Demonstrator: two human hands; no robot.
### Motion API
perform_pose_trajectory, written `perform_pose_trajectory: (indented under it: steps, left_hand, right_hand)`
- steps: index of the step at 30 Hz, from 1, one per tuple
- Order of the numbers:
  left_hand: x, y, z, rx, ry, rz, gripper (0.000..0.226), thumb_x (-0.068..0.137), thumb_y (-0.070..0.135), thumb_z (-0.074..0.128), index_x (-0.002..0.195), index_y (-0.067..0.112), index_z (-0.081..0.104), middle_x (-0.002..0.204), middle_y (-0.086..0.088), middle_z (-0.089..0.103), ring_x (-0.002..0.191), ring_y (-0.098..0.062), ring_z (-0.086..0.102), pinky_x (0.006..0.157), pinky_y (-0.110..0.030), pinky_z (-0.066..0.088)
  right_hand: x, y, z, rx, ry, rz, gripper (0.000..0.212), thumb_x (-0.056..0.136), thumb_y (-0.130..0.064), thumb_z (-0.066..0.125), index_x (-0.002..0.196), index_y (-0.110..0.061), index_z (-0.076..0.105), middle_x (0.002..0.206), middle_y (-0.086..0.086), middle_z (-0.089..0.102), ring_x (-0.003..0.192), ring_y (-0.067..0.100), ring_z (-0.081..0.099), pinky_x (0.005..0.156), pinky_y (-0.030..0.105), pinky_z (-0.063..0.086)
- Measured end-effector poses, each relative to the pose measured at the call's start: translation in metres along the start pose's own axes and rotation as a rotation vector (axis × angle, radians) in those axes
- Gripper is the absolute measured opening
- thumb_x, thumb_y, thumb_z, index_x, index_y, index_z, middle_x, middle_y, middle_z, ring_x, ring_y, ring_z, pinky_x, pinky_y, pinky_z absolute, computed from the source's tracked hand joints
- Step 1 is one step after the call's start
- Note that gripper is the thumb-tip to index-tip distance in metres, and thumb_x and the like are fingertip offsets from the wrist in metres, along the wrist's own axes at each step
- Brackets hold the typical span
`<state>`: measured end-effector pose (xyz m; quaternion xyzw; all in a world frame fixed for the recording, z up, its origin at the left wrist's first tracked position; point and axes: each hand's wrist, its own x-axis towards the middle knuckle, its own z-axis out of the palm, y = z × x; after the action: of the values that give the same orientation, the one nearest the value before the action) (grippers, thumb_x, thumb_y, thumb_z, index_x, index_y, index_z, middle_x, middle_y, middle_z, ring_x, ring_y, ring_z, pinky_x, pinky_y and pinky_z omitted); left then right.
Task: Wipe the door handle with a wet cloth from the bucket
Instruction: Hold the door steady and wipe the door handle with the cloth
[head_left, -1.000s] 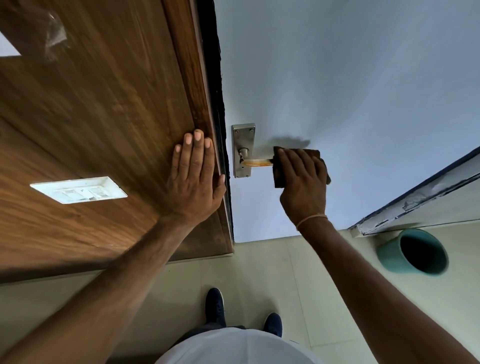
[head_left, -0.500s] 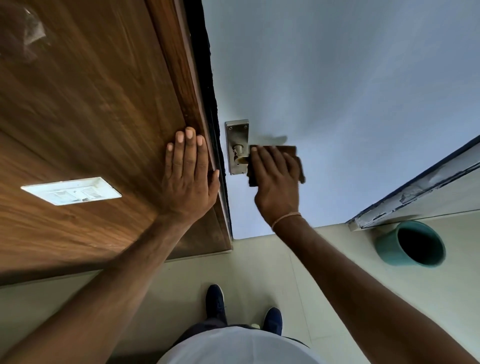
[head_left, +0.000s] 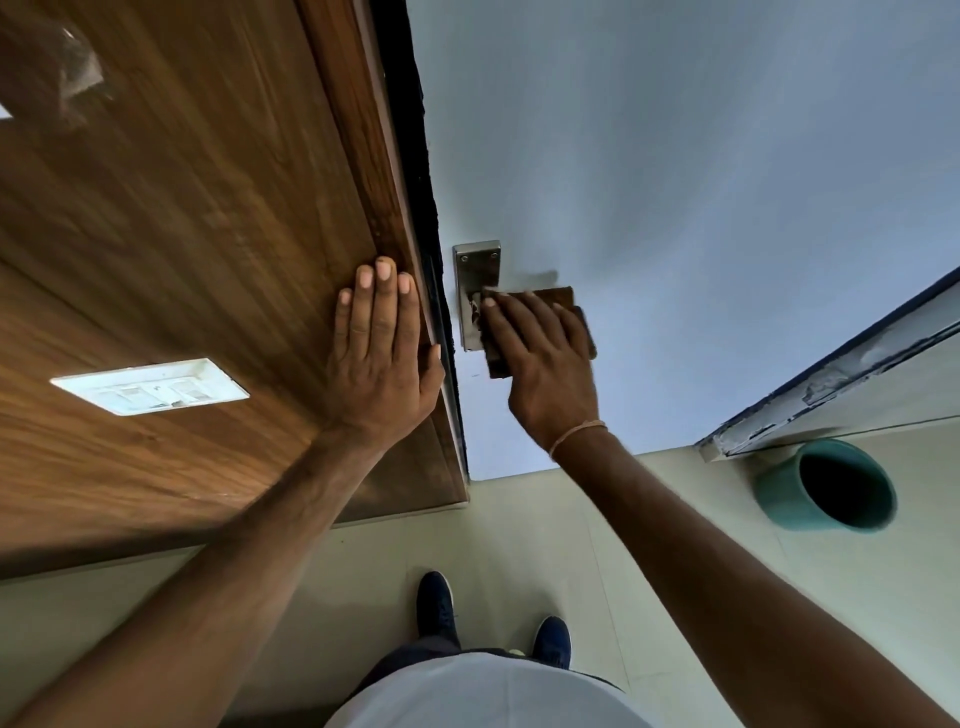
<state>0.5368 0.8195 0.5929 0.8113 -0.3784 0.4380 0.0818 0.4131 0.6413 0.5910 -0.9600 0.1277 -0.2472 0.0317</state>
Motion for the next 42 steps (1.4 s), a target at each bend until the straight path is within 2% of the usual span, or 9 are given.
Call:
perform_pose_trajectory:
  steps: [4,10,15,19,24,27,29,34,42]
  left_hand:
    - [0.002,0.0,-0.002,0.004,-0.005,-0.002,0.094,0.101,0.039,0.065,0.167,-0.002,0.013,0.171,-0.02,0.018,0.166,-0.032,-0.001,0.135,-0.049,0.013]
    - [0.0,0.003,-0.002,-0.017,-0.006,-0.022,0.094,0.099,0.037,0.067,0.166,-0.002,0.014,0.171,-0.022,0.021,0.166,-0.032,0.0,0.135,-0.05,0.015]
    - [0.002,0.002,-0.006,-0.016,-0.016,-0.012,0.093,0.1,0.036,0.066,0.166,-0.002,0.013,0.171,-0.02,0.017,0.166,-0.032,-0.002,0.135,-0.049,0.013]
    - [0.0,0.002,-0.004,-0.016,-0.03,-0.019,0.091,0.102,0.038,0.063,0.166,-0.001,0.012,0.17,-0.024,0.025,0.165,-0.031,-0.002,0.134,-0.05,0.016]
    - [0.0,0.003,-0.003,-0.019,-0.008,-0.023,0.091,0.101,0.036,0.065,0.166,-0.002,0.013,0.169,-0.021,0.019,0.166,-0.031,-0.002,0.135,-0.05,0.014]
    - [0.002,0.004,-0.003,-0.032,-0.008,-0.027,0.093,0.1,0.033,0.066,0.166,-0.003,0.013,0.169,-0.023,0.018,0.166,-0.032,-0.001,0.134,-0.051,0.016]
    - [0.001,0.005,-0.003,-0.042,-0.007,-0.027,0.093,0.099,0.032,0.067,0.166,-0.003,0.012,0.17,-0.022,0.018,0.165,-0.033,-0.001,0.134,-0.052,0.016]
    - [0.001,0.0,-0.003,-0.033,-0.014,-0.004,0.092,0.099,0.032,0.067,0.166,-0.002,0.013,0.172,-0.02,0.017,0.166,-0.032,-0.001,0.135,-0.049,0.014]
    - [0.001,-0.002,-0.007,-0.061,-0.012,0.008,0.087,0.099,0.029,0.065,0.166,-0.001,0.018,0.174,-0.014,0.01,0.166,-0.031,0.0,0.135,-0.05,0.016]
  right_hand:
    - [-0.008,0.033,-0.004,0.004,0.051,0.262,0.069,0.083,-0.002,0.051,0.151,-0.015,0.054,0.15,0.007,0.059,0.145,0.034,0.048,0.117,0.053,0.036]
    - [-0.005,0.0,0.004,0.051,-0.018,0.059,0.07,0.09,-0.008,0.036,0.16,-0.014,0.041,0.161,0.009,0.048,0.154,0.035,0.036,0.123,0.055,0.03]
    - [-0.013,0.011,0.002,0.732,0.011,0.74,0.091,0.087,0.014,0.044,0.167,-0.024,0.02,0.16,0.008,0.047,0.145,0.029,0.048,0.121,0.046,0.041]
    - [0.006,-0.015,0.002,0.934,0.026,0.962,0.081,0.094,-0.023,0.046,0.165,-0.034,0.008,0.134,0.014,0.069,0.113,0.041,0.069,0.102,0.055,0.056]
    - [0.005,-0.015,-0.005,0.844,0.1,0.875,0.052,0.094,-0.009,0.052,0.145,-0.016,0.044,0.129,0.016,0.063,0.111,0.027,0.063,0.107,0.043,0.053]
    - [0.008,-0.01,-0.011,0.715,0.285,0.911,0.038,0.089,0.009,0.061,0.126,-0.003,0.058,0.13,0.017,0.054,0.098,0.0,0.042,0.096,0.008,0.039]
    - [0.011,-0.025,-0.009,0.698,0.284,0.807,0.04,0.085,0.016,0.058,0.119,-0.004,0.059,0.122,0.014,0.055,0.096,0.0,0.041,0.089,0.002,0.038]
    - [0.001,-0.031,-0.001,0.637,0.163,0.492,0.048,0.084,0.011,0.06,0.127,-0.011,0.063,0.127,0.01,0.058,0.117,0.026,0.059,0.1,0.036,0.056]
    - [0.01,-0.024,0.005,0.312,0.106,0.1,0.036,0.095,-0.022,0.06,0.128,-0.011,0.069,0.127,0.014,0.065,0.113,0.035,0.062,0.075,0.04,0.061]
